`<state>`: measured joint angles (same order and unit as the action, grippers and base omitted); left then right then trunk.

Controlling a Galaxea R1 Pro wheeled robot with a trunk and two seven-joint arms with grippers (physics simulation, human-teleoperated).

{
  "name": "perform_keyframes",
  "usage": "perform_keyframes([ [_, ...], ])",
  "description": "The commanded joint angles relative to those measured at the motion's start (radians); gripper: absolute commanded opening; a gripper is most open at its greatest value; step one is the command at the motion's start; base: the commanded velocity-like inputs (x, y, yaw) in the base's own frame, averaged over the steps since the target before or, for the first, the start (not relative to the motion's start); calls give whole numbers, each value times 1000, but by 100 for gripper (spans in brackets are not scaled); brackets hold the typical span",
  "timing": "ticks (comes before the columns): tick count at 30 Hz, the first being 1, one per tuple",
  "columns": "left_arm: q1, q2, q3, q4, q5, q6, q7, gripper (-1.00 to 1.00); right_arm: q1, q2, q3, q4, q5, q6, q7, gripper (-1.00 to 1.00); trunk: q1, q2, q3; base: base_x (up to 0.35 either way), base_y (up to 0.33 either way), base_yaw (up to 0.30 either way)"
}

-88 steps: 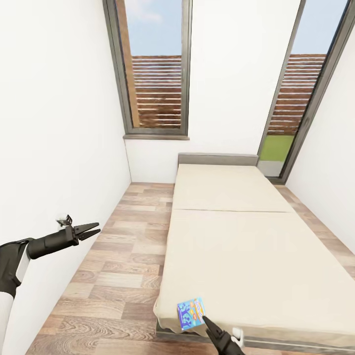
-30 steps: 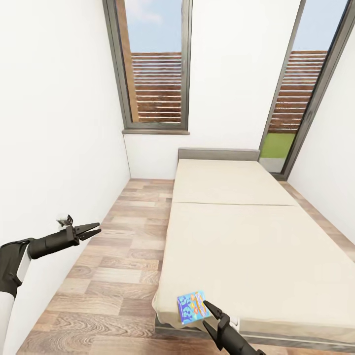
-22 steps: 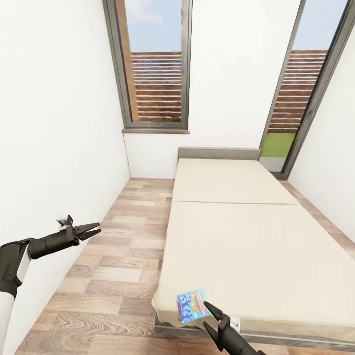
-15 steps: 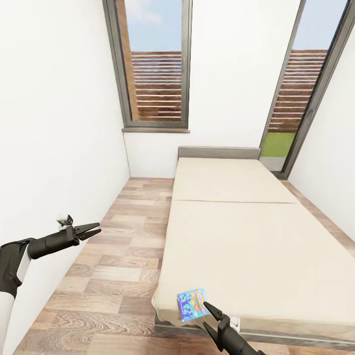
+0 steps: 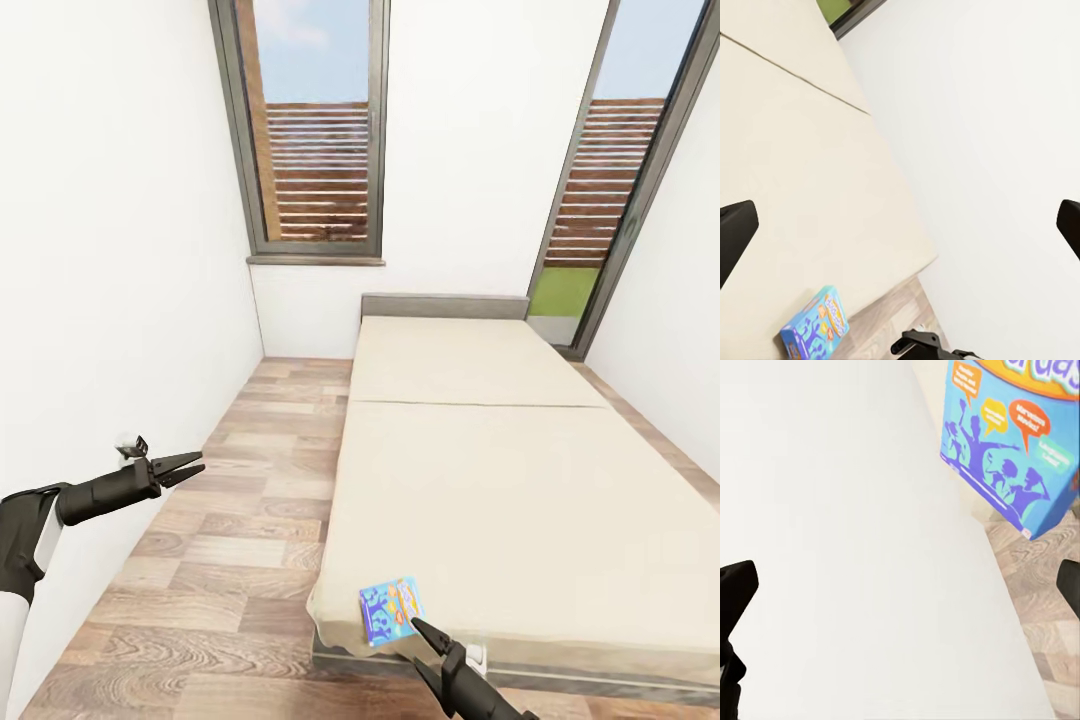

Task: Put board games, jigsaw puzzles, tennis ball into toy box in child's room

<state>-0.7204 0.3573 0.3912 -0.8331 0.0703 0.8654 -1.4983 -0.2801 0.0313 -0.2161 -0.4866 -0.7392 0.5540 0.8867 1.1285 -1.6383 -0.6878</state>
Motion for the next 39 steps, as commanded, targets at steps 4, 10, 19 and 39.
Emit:
perform_keyframes([
  [4, -1, 0, 0, 0, 0, 11, -4, 100, -1, 1, -5, 0, 3, 7, 1, 100, 15, -29, -14, 0, 0, 0],
  [10, -1, 0, 0, 0, 0, 11, -4, 100, -1, 0, -5, 0, 5, 7, 1, 100, 38, -71, -32, 0, 0, 0],
  [19, -1, 0, 0, 0, 0, 11, -4, 100, -1, 1, -5, 0, 6, 4, 1, 100, 73, -134, -61, 0, 0, 0],
  [39, -1, -1, 0, 0, 0, 9, -4, 100, -1, 1, 31, 2, 30, -189, -8, 100, 150, -274, -123, 0, 0, 0],
])
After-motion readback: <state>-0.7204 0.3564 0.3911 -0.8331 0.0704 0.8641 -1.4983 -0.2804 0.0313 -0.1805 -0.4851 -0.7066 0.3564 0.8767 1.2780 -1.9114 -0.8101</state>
